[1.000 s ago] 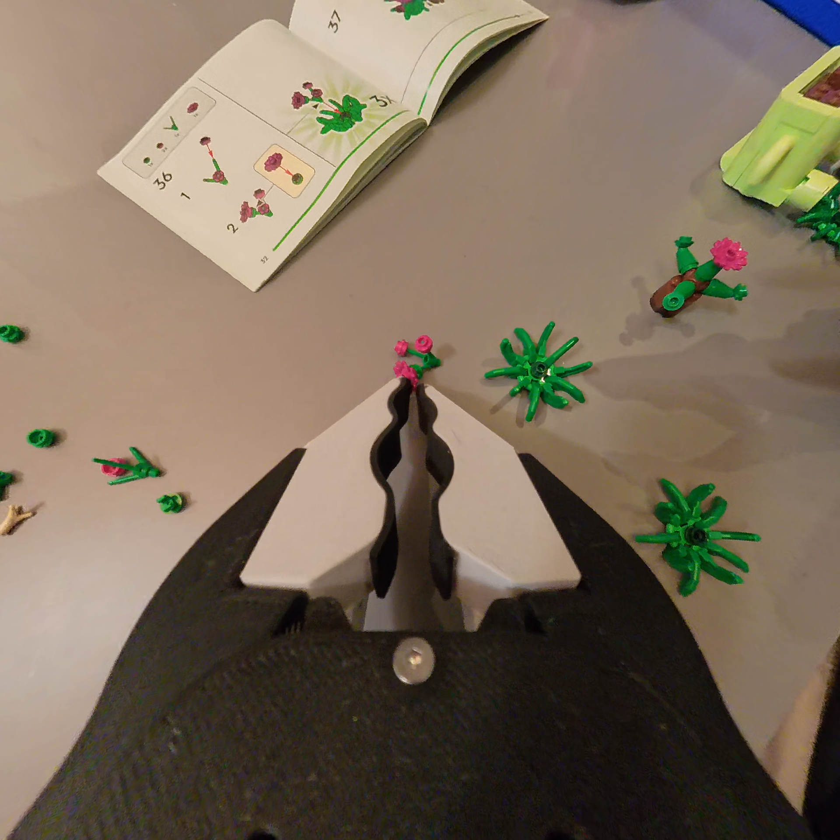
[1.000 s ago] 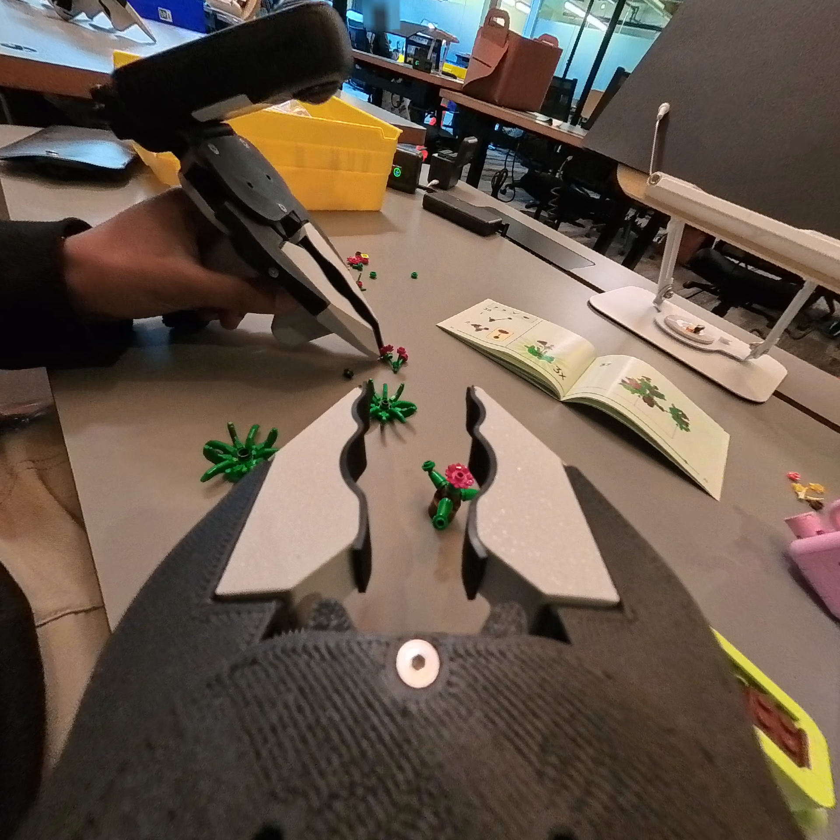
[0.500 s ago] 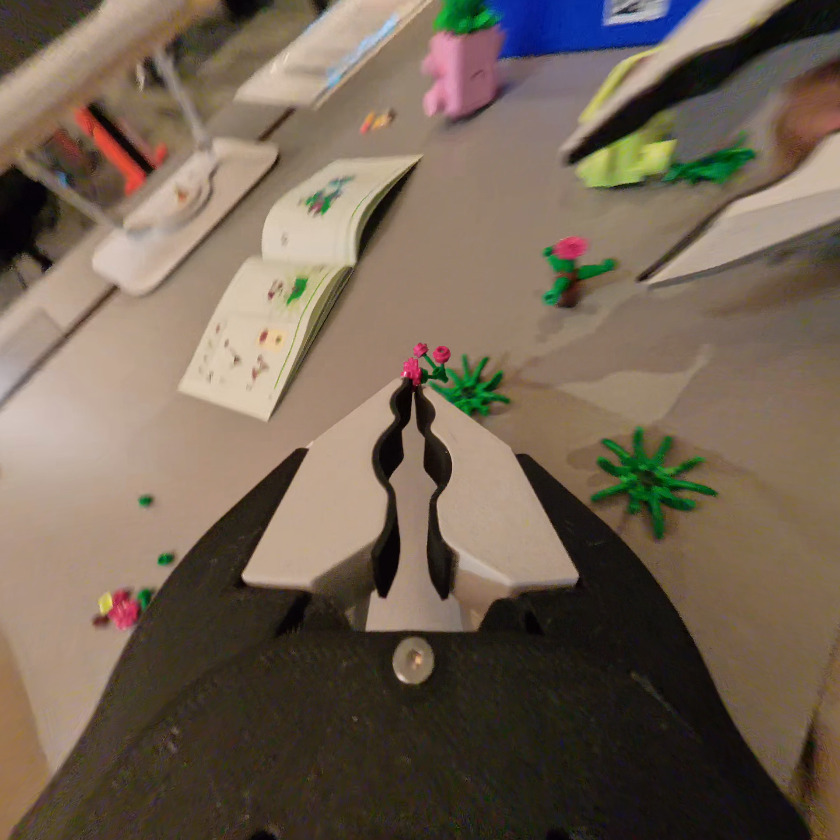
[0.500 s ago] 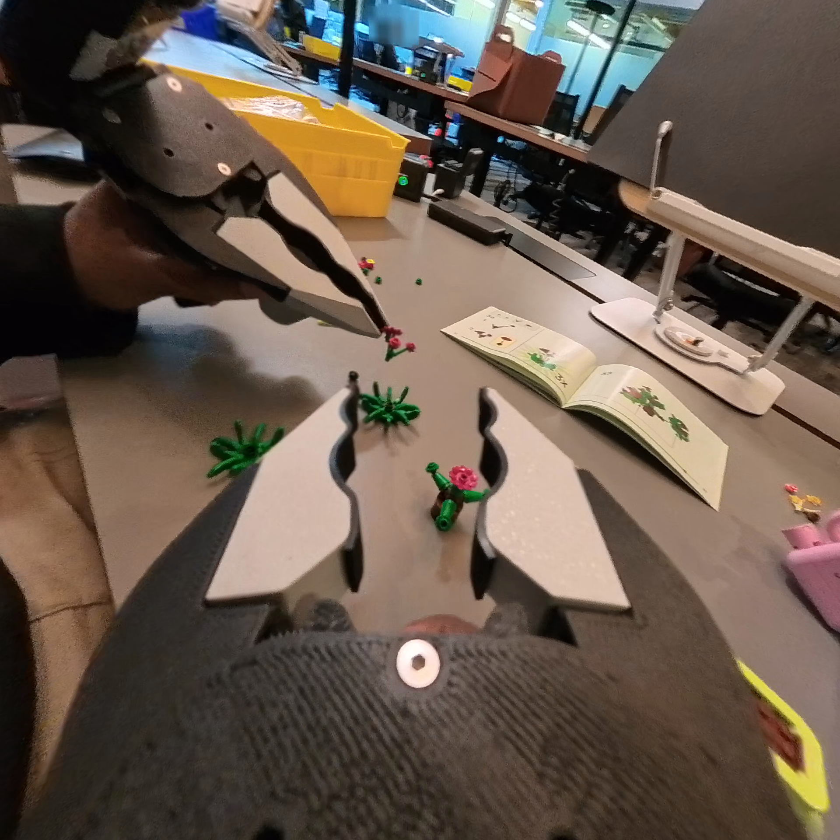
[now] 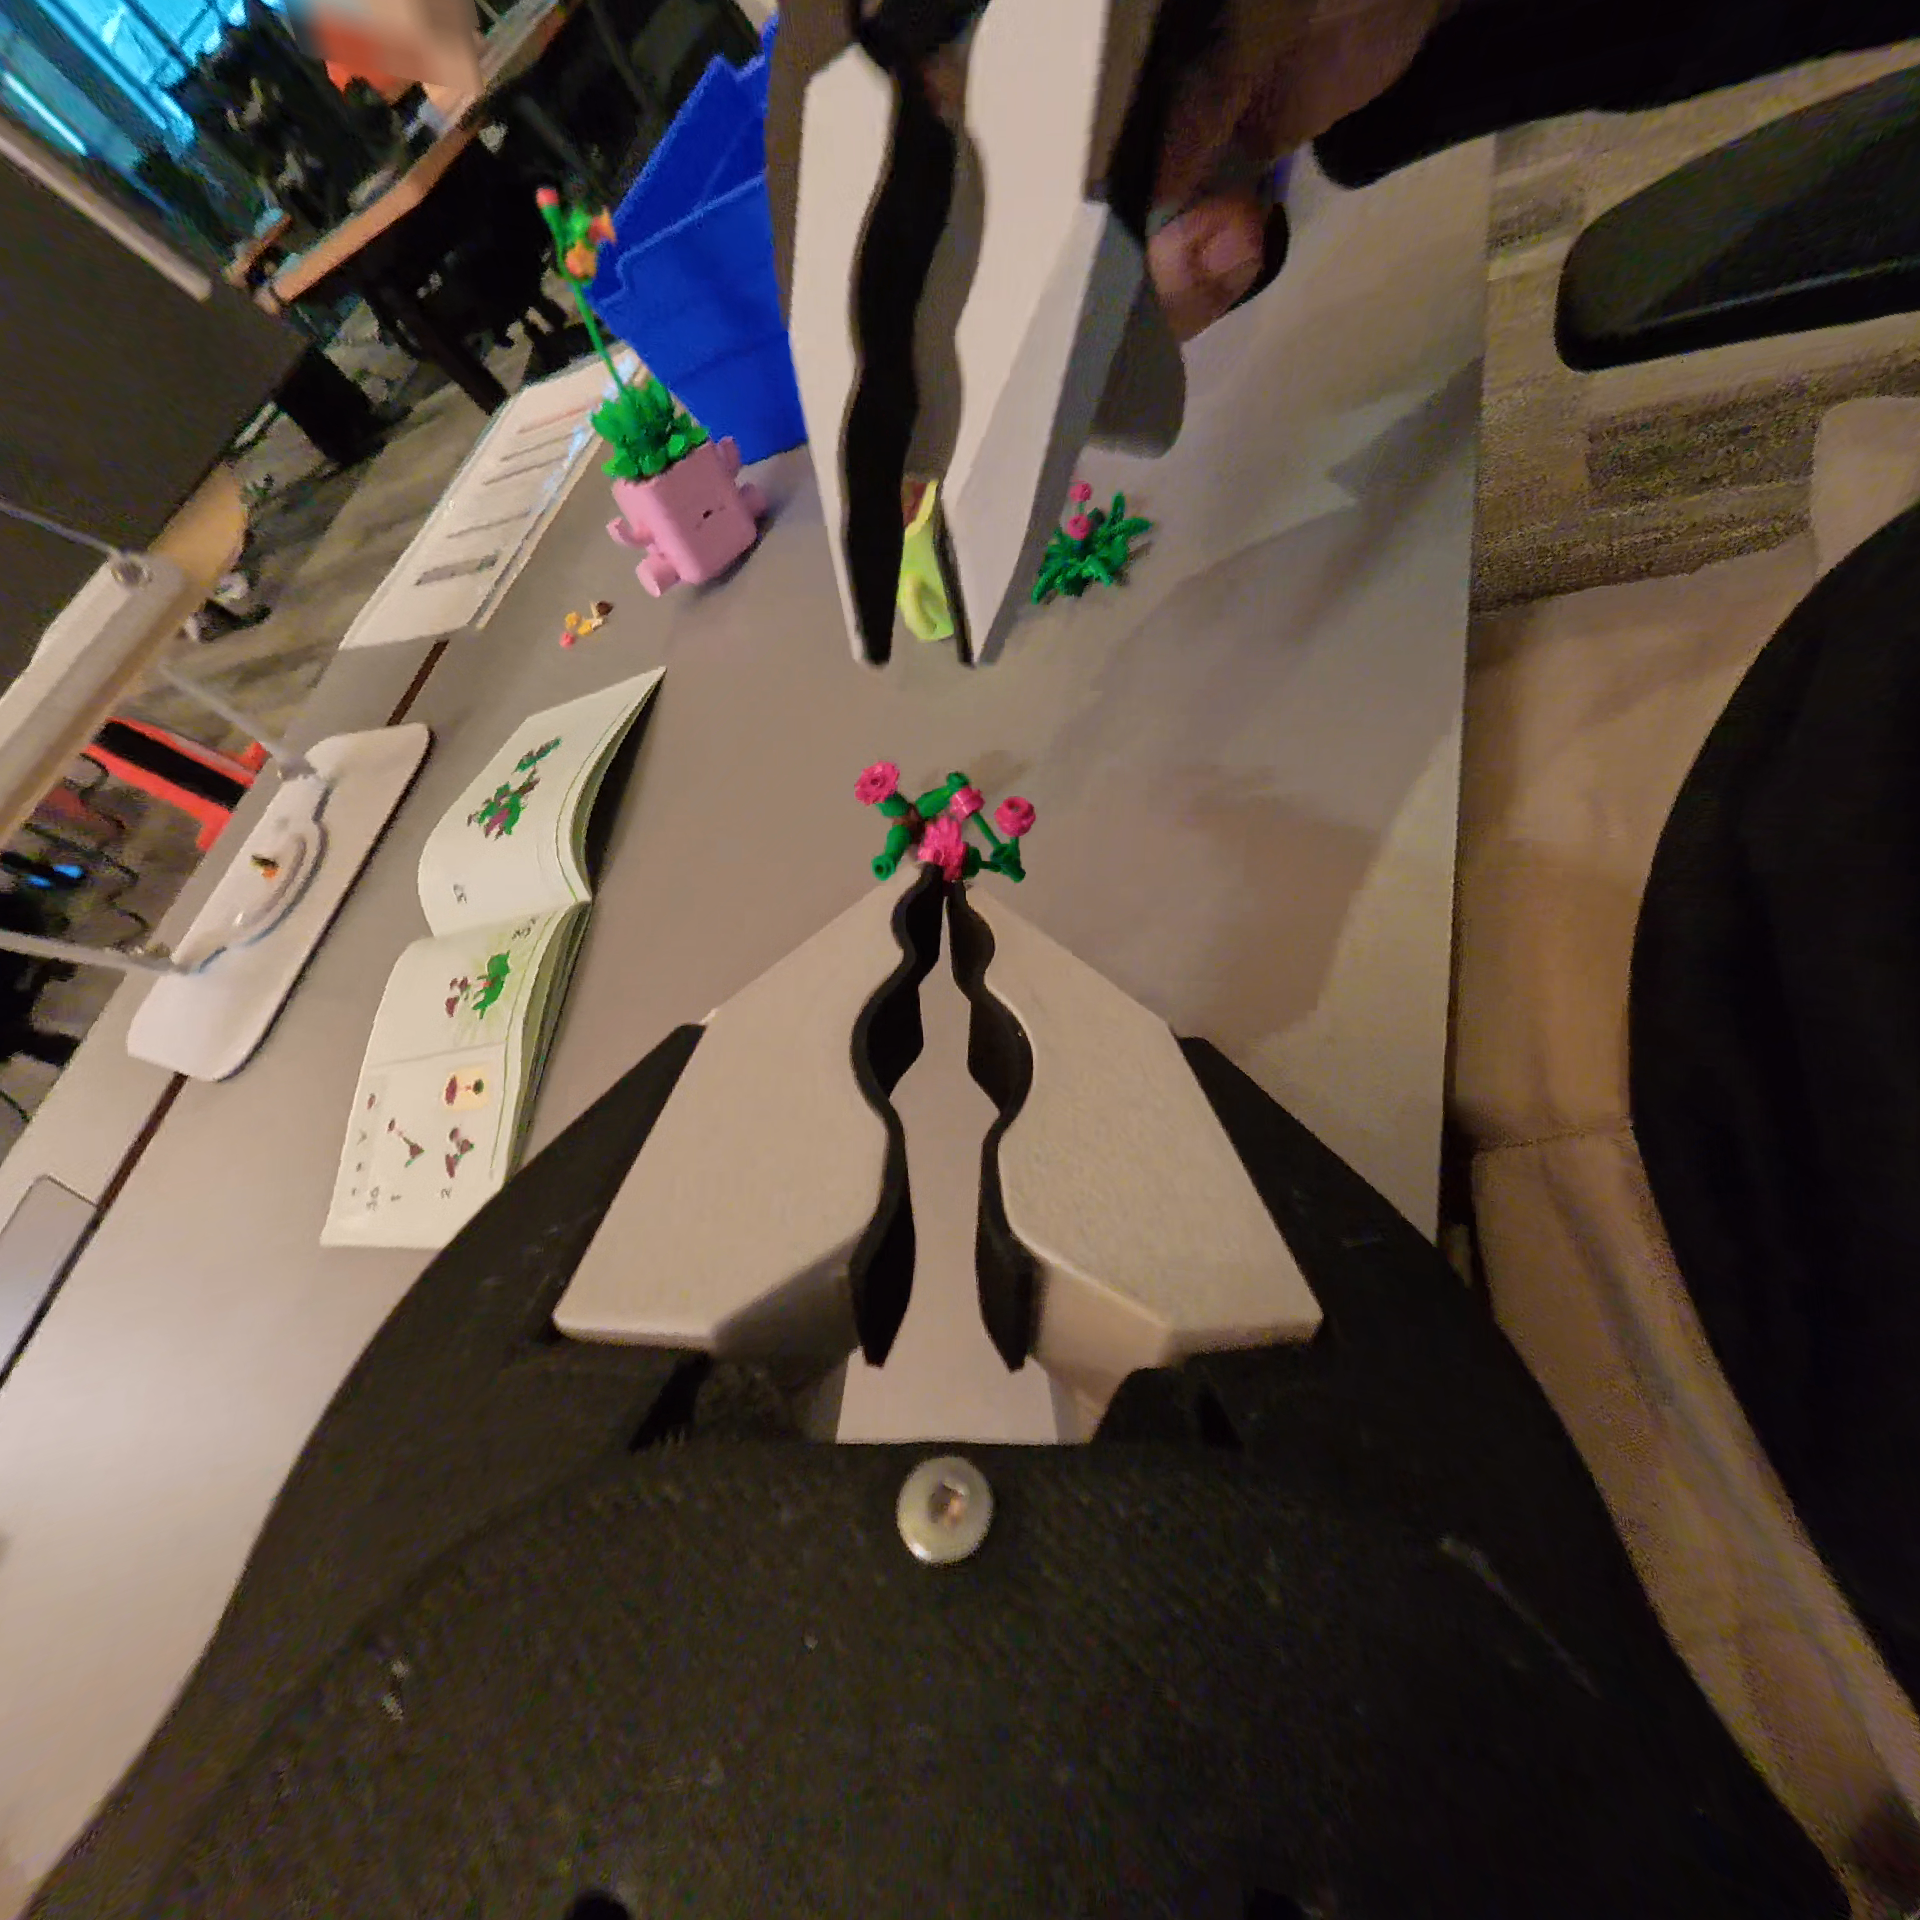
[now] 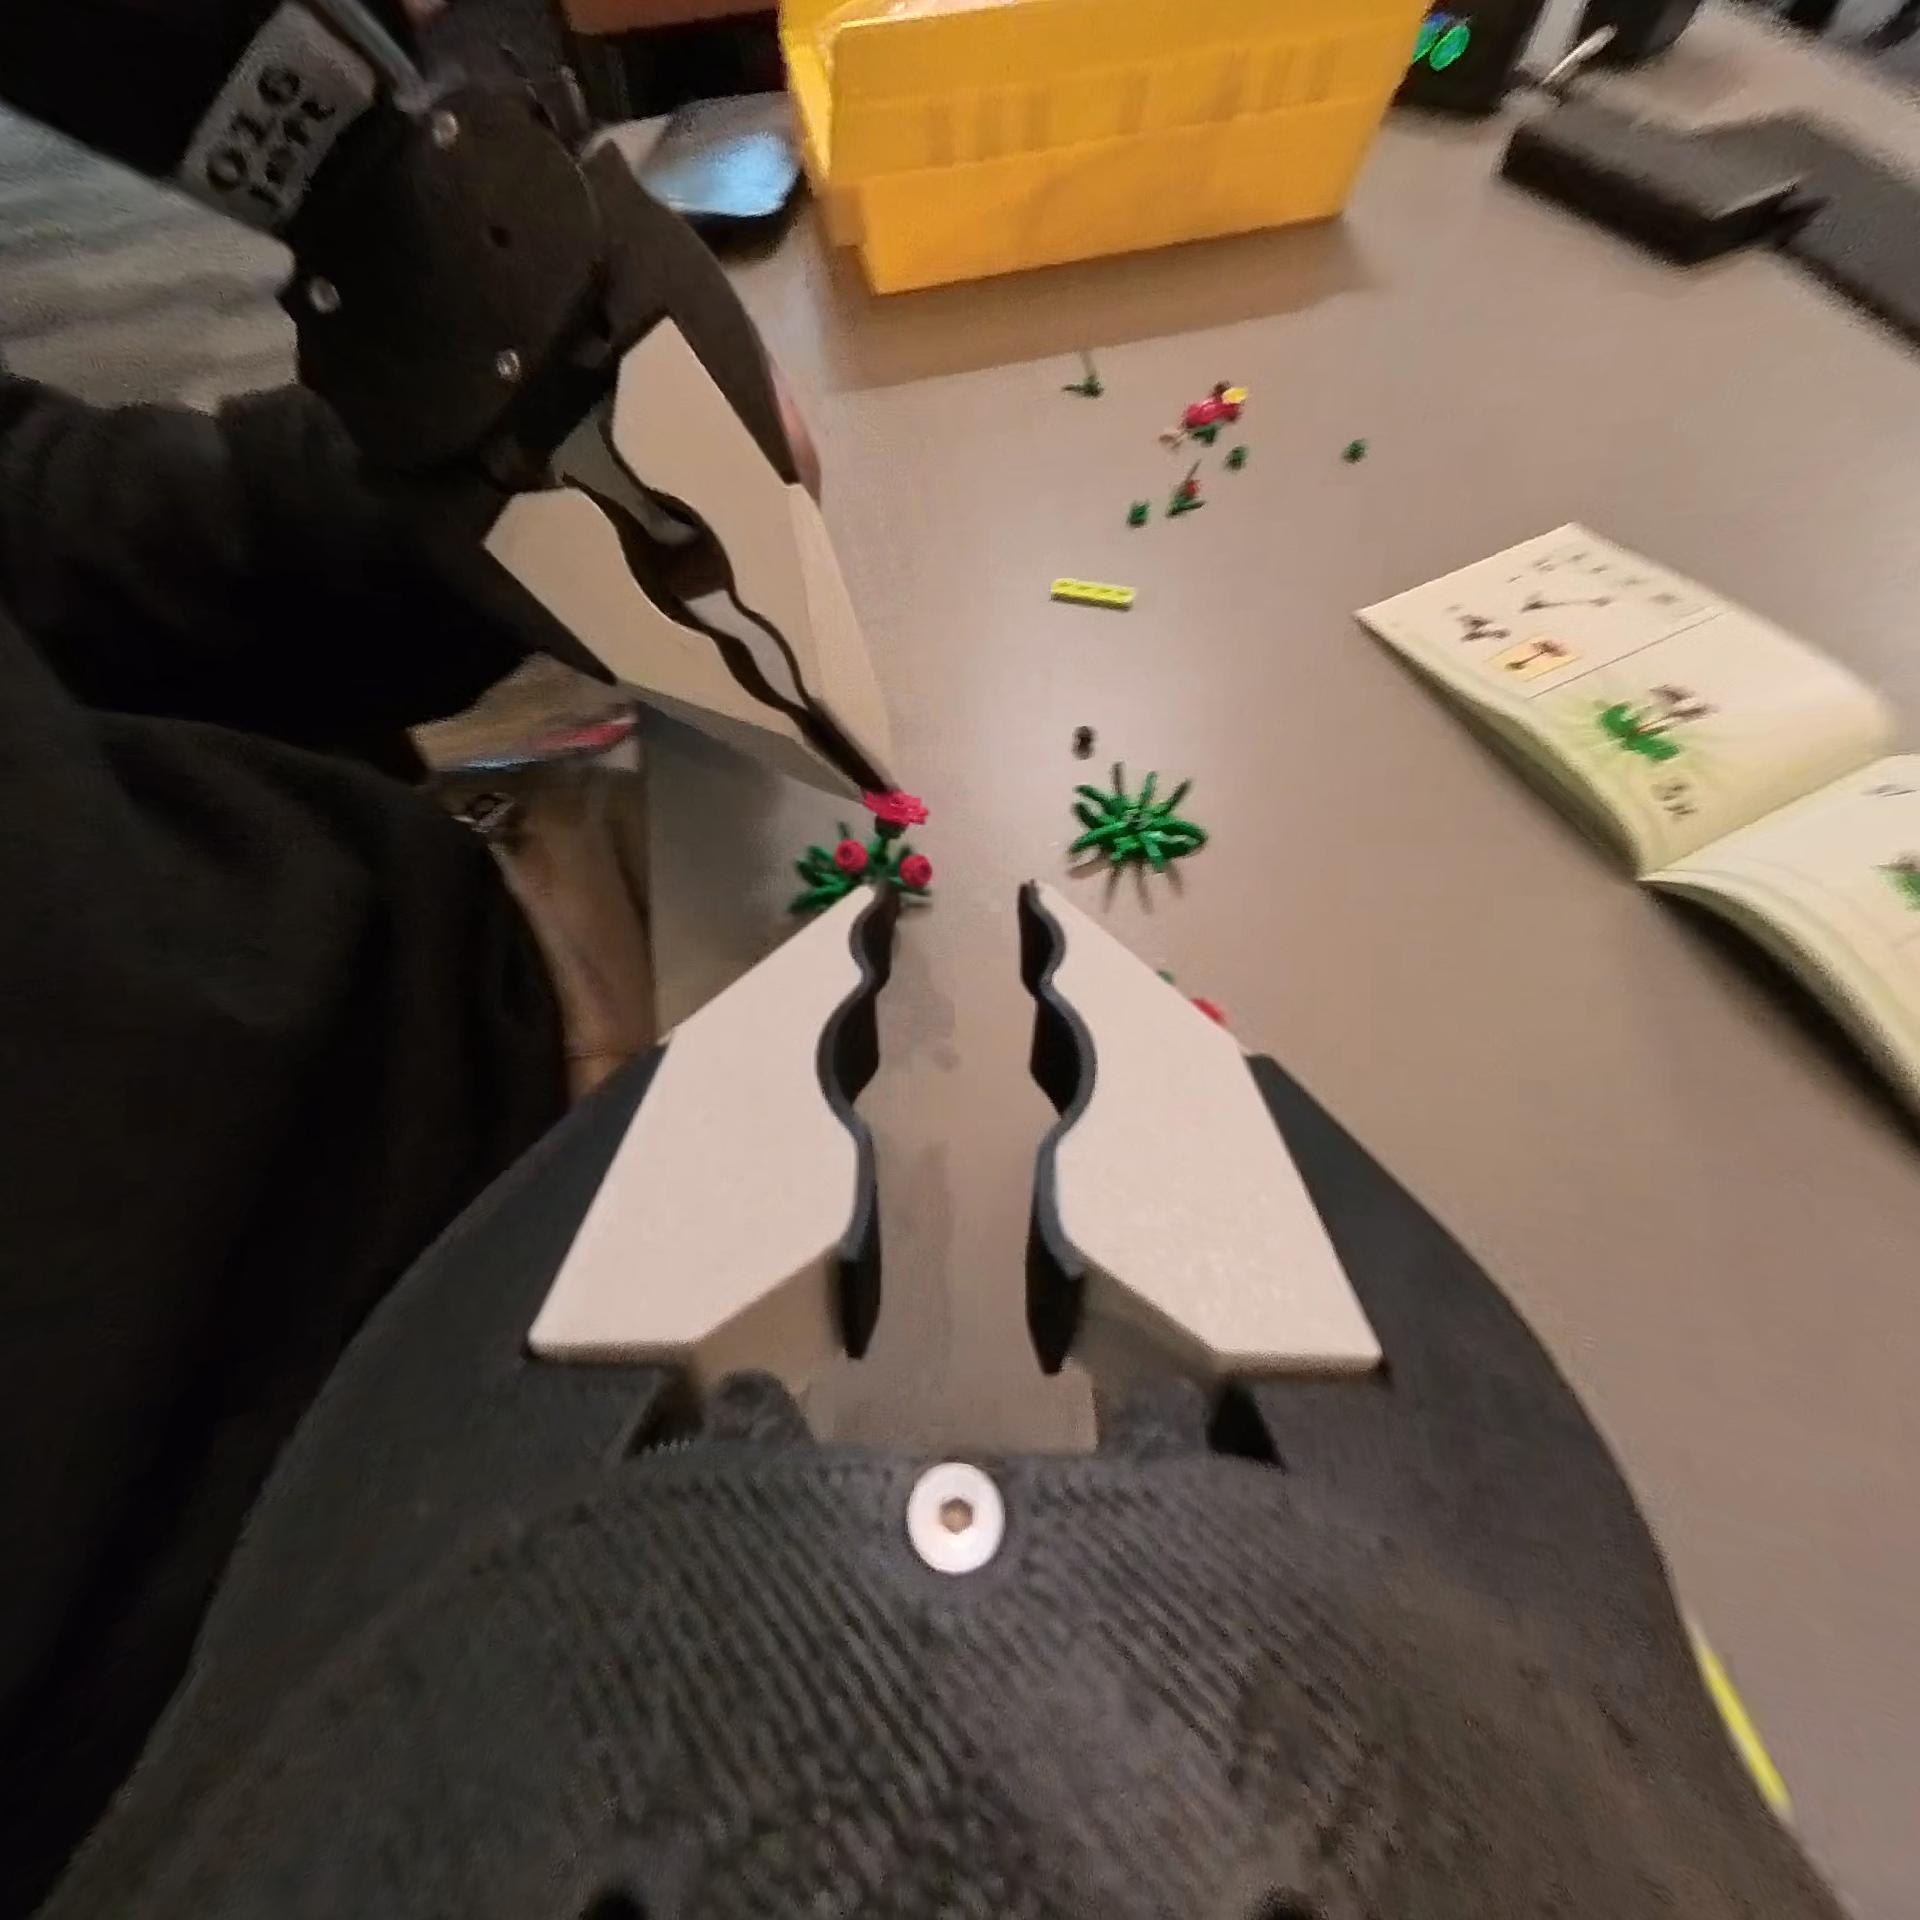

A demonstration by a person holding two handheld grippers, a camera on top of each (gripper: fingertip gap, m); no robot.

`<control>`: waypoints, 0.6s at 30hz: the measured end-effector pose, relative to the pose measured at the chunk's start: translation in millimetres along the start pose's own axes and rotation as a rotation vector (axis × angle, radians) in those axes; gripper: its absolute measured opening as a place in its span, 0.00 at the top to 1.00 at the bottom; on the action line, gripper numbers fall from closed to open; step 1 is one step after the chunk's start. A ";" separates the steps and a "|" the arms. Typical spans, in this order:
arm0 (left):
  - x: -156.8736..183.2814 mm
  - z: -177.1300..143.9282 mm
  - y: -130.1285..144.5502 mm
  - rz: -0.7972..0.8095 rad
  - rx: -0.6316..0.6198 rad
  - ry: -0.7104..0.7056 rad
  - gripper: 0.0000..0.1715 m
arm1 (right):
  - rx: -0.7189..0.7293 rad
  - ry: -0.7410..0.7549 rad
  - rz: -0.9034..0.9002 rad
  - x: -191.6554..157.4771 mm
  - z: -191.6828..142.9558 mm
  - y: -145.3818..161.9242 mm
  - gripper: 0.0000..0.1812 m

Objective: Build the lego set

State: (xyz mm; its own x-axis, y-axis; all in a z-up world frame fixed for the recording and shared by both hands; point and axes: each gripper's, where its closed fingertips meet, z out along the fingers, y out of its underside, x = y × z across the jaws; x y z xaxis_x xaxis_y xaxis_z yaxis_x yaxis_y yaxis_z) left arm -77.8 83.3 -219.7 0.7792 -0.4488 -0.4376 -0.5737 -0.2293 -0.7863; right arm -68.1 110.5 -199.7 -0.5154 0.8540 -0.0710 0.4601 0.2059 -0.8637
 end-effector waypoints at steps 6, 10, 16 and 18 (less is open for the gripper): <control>6.0 -2.0 -16.4 0.073 0.038 -0.023 1.00 | 0.097 -0.260 0.249 -13.0 0.9 -10.8 0.87; 8.7 -2.2 -20.5 0.076 0.053 -0.012 1.00 | 0.113 -0.365 0.344 -15.0 -2.9 -13.1 0.90; 8.3 -3.2 -24.4 0.096 0.069 -0.030 1.00 | 0.051 -0.408 0.383 -17.3 1.1 -3.2 0.85; 9.2 -3.0 -25.3 0.094 0.076 -0.026 1.00 | 0.042 -0.427 0.391 -20.4 1.8 -2.1 0.86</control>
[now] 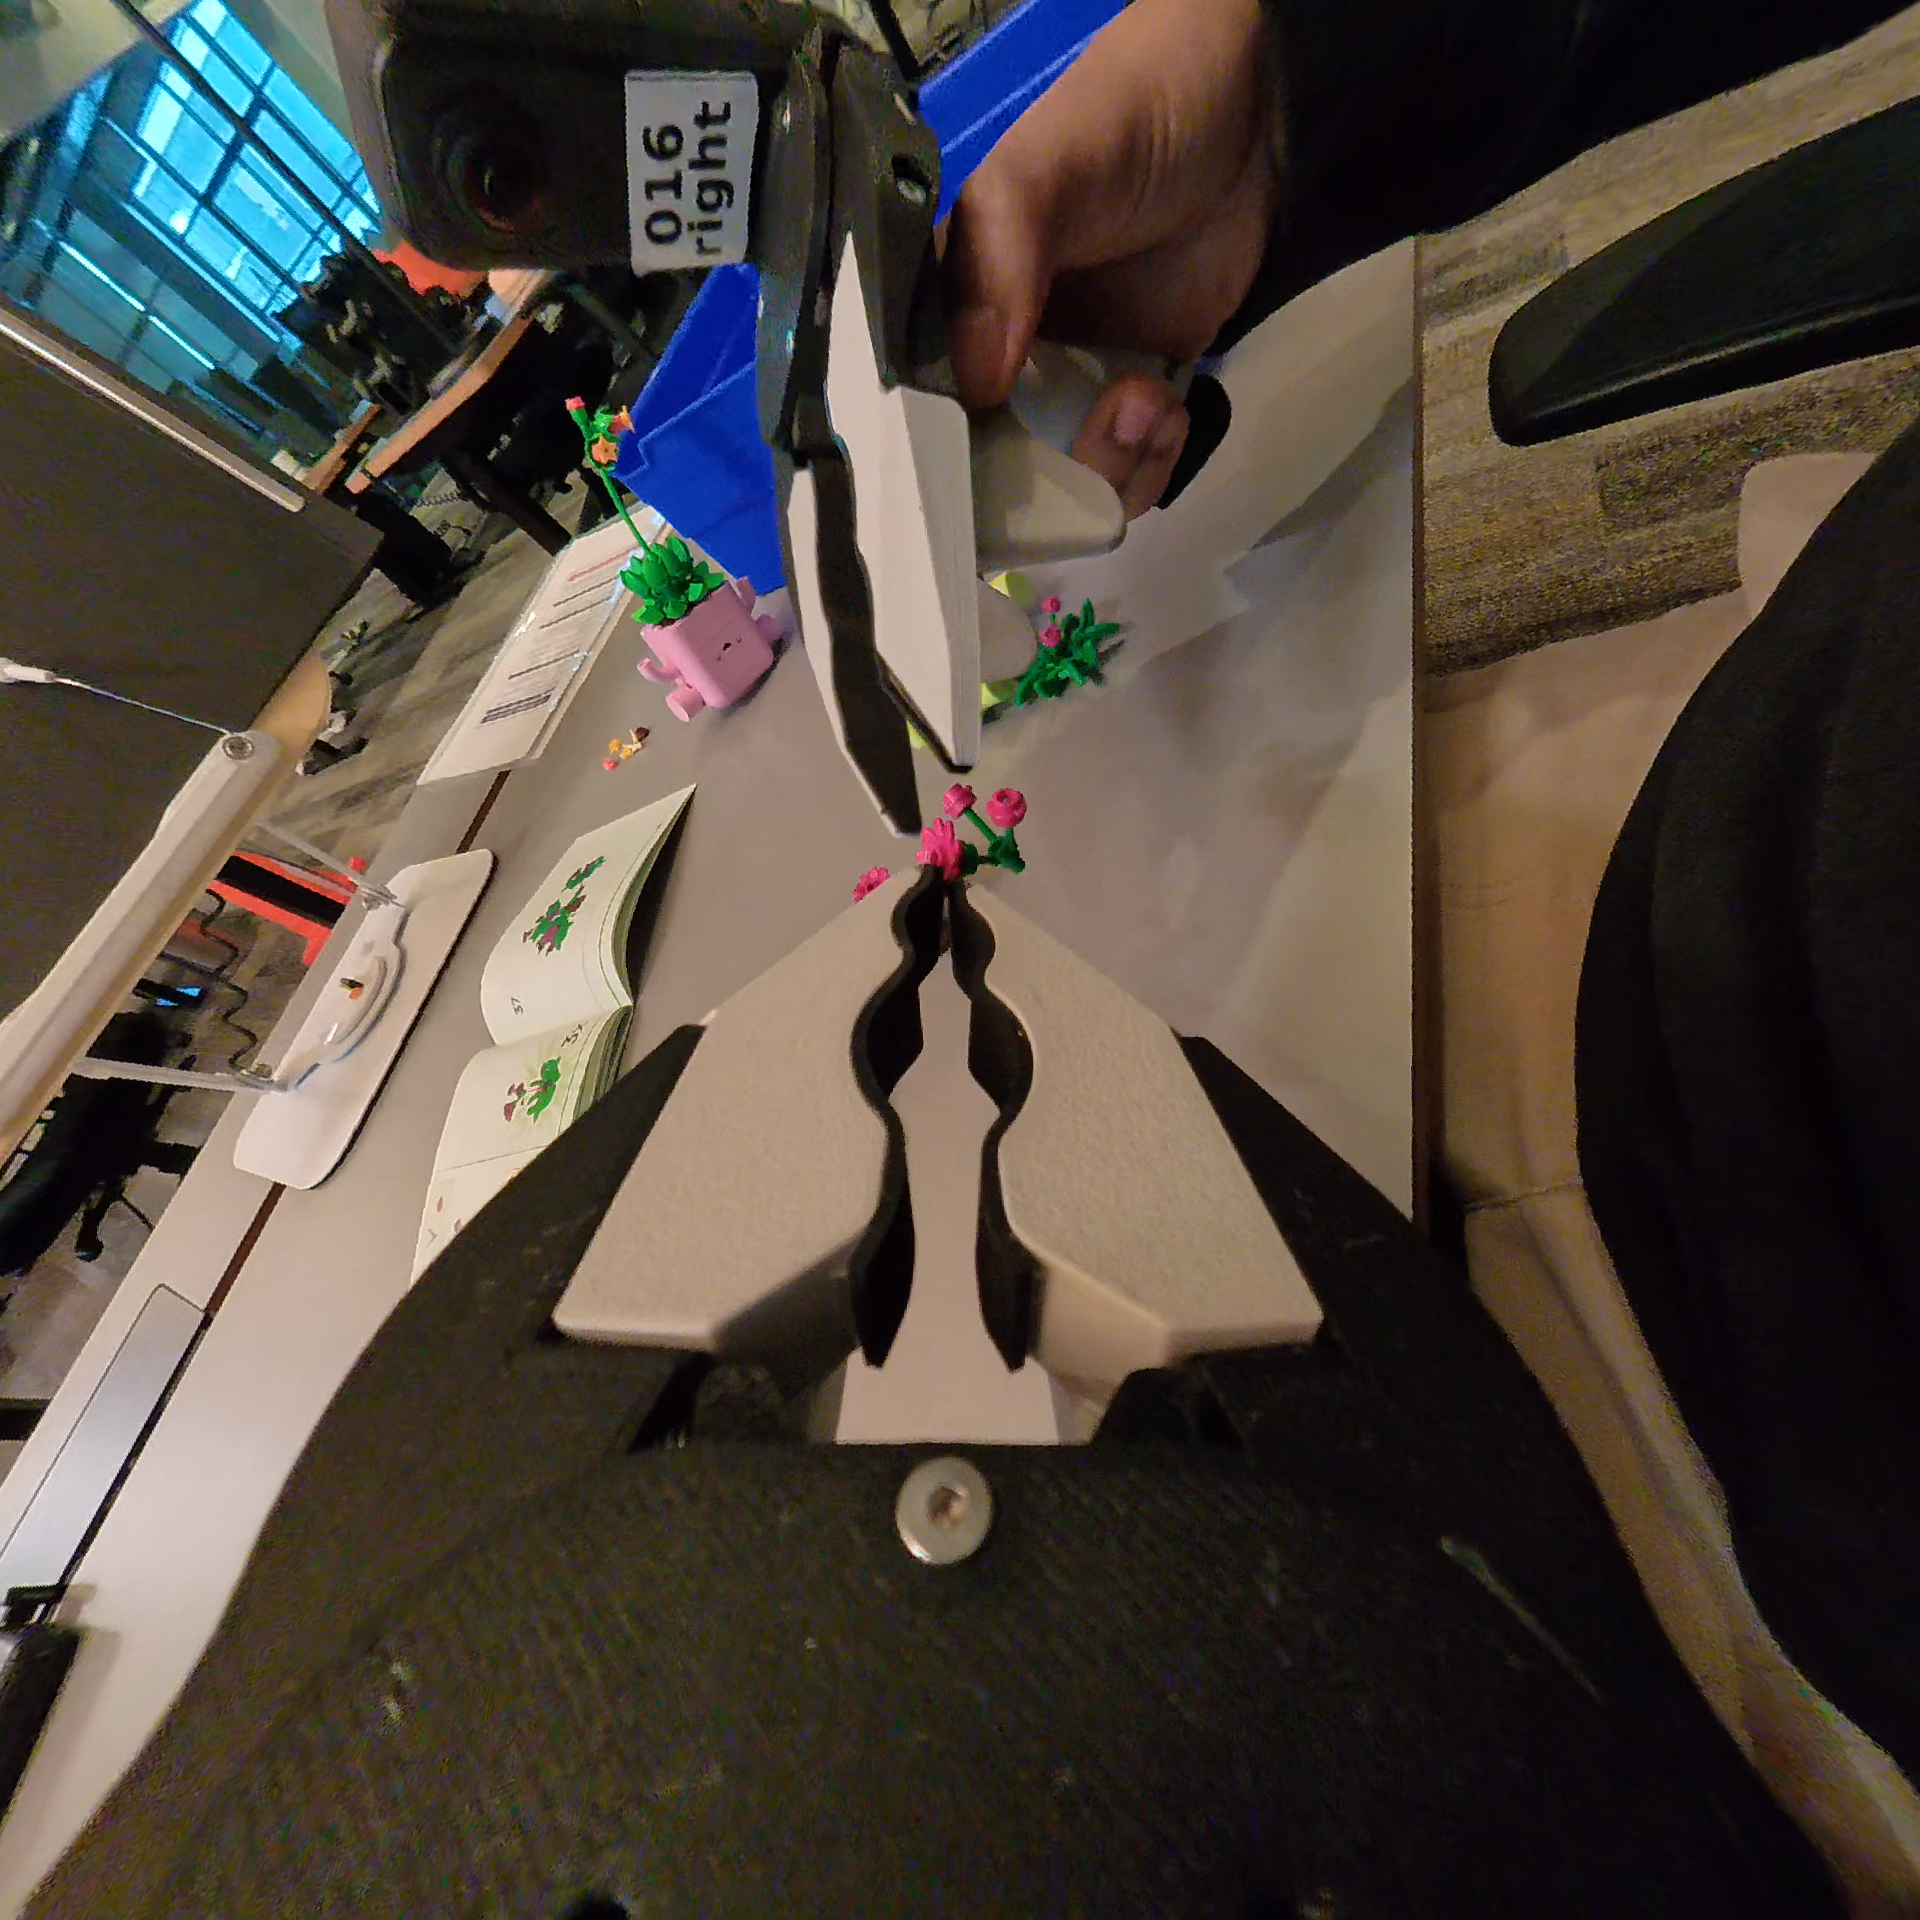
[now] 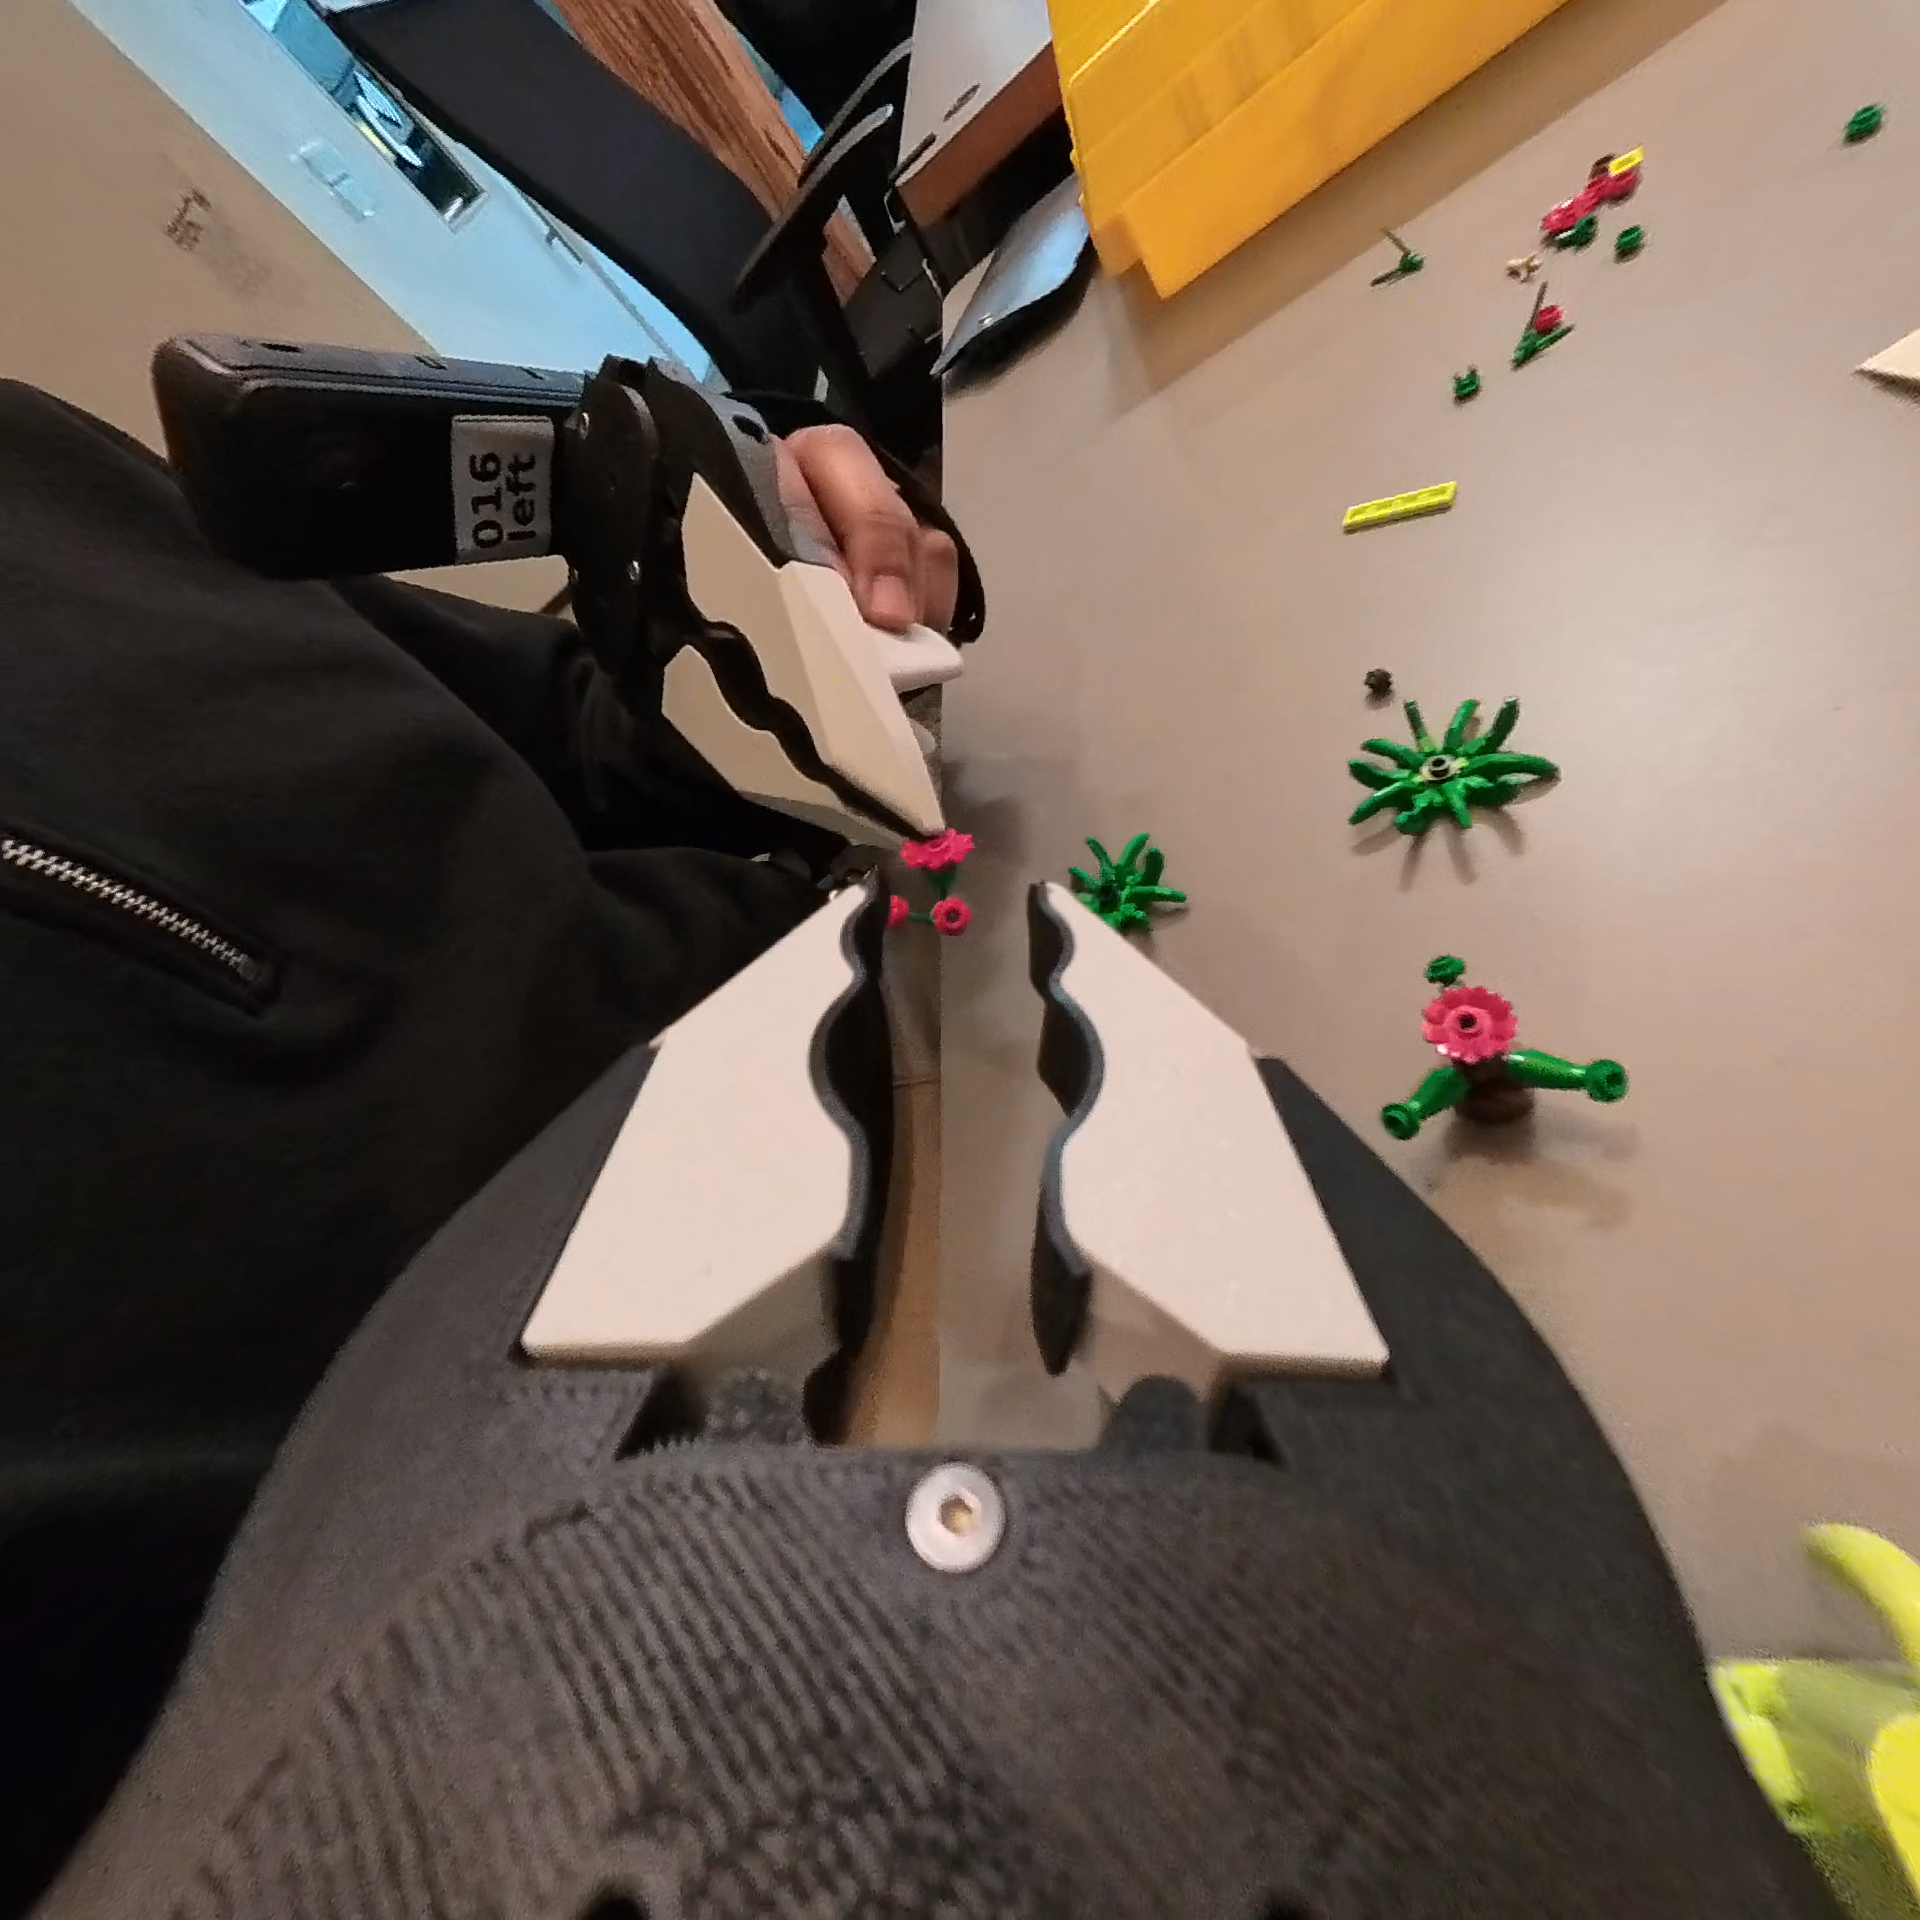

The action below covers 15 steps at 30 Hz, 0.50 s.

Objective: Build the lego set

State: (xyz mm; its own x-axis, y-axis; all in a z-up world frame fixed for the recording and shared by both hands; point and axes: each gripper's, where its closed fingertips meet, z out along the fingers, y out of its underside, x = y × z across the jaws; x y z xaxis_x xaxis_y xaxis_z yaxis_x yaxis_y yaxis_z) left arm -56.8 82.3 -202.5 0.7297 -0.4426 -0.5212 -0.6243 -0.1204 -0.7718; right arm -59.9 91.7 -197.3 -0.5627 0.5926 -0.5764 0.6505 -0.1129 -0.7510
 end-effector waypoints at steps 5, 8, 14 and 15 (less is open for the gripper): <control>1.8 -0.3 -2.3 0.002 0.017 0.008 1.00 | -0.041 -0.024 0.002 -2.3 4.3 5.2 0.90; 0.9 -0.6 -2.4 0.005 0.023 0.004 1.00 | -0.049 -0.053 0.008 -5.3 6.4 6.0 0.97; 12.3 -3.9 6.9 -0.137 -0.007 0.125 0.86 | 0.001 -0.035 0.016 -3.8 6.3 -0.7 0.97; 14.6 -8.1 10.1 -0.201 -0.016 0.157 0.84 | 0.031 -0.022 0.016 -3.3 5.7 -3.9 0.97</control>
State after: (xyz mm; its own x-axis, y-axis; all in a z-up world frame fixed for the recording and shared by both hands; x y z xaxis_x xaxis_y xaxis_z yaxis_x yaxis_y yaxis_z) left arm -54.8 67.4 -214.9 0.7880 -0.5407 -0.2944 -0.4768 -0.2334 -0.8475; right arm -63.4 85.7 -194.3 -0.5636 0.5726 -0.5954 0.6437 -0.1473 -0.7510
